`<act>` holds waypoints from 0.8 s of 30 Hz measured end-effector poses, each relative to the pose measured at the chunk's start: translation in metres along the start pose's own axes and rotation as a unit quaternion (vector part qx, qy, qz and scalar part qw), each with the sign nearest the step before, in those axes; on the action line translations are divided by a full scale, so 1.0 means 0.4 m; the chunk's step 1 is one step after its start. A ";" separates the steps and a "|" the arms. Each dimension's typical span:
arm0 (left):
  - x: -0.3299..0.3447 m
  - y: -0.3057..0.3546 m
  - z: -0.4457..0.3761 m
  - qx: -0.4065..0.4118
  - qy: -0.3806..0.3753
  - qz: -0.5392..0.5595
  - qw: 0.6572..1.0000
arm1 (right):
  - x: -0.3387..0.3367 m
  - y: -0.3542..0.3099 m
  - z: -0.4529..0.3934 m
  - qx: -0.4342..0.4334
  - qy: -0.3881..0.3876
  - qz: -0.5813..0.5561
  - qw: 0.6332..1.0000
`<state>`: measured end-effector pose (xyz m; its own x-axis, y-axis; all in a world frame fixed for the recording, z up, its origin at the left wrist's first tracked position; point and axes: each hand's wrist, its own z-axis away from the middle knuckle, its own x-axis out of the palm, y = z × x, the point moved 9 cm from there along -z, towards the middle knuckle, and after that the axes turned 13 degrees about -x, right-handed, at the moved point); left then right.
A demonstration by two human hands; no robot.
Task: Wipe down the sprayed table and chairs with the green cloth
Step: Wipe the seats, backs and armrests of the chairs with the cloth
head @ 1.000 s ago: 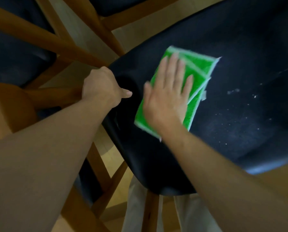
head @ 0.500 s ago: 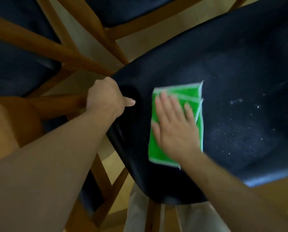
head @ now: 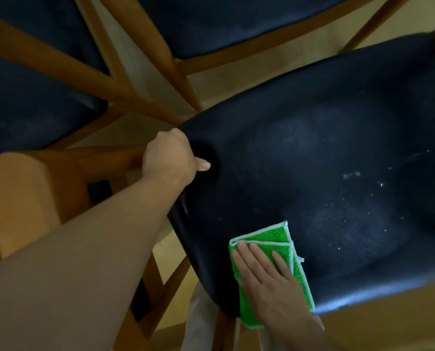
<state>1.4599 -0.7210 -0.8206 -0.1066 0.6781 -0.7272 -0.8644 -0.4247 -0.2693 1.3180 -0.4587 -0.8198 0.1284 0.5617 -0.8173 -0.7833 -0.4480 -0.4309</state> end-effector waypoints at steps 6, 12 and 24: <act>-0.005 0.004 0.001 0.016 0.010 0.000 1.000 | -0.152 0.094 -0.141 0.061 0.111 -0.019 0.992; -0.023 0.006 0.006 0.031 0.021 0.005 0.999 | -0.205 0.149 -0.214 0.154 0.143 -0.052 0.976; -0.012 0.008 0.009 0.019 0.010 0.013 1.000 | -0.068 0.026 -0.037 0.108 0.061 -0.065 0.990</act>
<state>1.4560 -0.7233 -0.8158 -0.1202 0.6542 -0.7467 -0.8793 -0.4193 -0.2258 1.3156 -0.4889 -0.8077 0.2990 0.5111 -0.8058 -0.8658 -0.2097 -0.4543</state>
